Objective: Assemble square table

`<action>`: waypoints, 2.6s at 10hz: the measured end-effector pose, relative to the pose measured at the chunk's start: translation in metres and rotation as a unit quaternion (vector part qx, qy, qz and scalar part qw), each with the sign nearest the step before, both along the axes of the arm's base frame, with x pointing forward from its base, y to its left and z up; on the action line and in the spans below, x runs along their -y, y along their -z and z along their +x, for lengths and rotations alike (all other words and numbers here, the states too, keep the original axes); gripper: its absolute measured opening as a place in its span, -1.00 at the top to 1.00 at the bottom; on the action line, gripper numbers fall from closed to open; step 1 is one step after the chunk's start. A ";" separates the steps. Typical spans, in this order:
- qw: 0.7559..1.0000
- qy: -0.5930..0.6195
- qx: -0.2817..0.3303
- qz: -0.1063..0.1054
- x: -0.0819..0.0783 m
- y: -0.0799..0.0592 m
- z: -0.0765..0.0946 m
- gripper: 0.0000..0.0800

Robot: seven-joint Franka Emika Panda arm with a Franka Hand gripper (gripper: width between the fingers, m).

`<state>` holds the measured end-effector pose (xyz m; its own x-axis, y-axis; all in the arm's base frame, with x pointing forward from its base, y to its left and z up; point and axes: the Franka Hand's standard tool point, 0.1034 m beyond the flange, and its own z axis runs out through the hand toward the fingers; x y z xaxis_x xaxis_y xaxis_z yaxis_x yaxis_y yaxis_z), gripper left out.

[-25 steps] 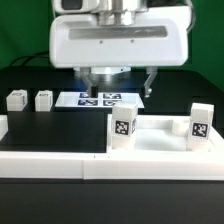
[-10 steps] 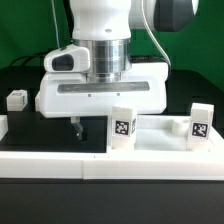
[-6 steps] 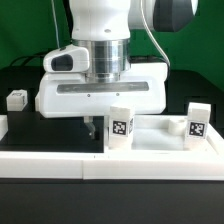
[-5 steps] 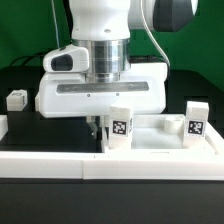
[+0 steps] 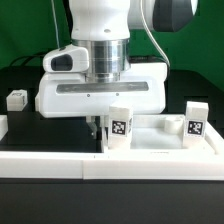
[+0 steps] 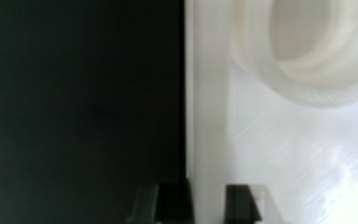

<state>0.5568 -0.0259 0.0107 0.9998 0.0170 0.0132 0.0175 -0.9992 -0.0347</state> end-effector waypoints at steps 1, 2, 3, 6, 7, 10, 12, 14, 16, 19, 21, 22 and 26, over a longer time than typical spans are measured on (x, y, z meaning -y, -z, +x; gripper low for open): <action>1.000 0.000 0.000 0.000 0.000 0.000 0.000 0.86; 1.000 0.000 0.000 0.000 0.000 0.000 0.000 0.86; 1.000 -0.001 0.000 0.000 0.000 0.000 0.000 0.86; 0.998 -0.067 0.005 0.000 0.018 0.000 0.000 0.86; 0.991 -0.135 0.017 -0.014 0.023 -0.001 0.004 0.86; 0.971 -0.235 0.025 -0.038 0.023 -0.003 0.007 0.85; 0.947 -0.315 0.018 -0.058 0.012 -0.005 0.014 0.85; 0.892 -0.445 0.014 -0.075 -0.001 -0.007 0.028 0.85; 0.842 -0.529 0.027 -0.103 -0.012 -0.010 0.037 0.84; 0.788 -0.605 0.020 -0.115 -0.009 -0.010 0.039 0.83; 0.729 -0.672 0.026 -0.127 -0.027 -0.007 0.046 0.83; 0.691 -0.710 0.027 -0.133 -0.034 -0.009 0.049 0.82; 0.627 -0.767 0.010 -0.140 -0.023 -0.008 0.048 0.82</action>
Offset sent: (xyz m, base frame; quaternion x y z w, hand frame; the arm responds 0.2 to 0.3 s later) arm 0.0000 0.0000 0.0000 0.0000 0.0000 -0.0650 0.9979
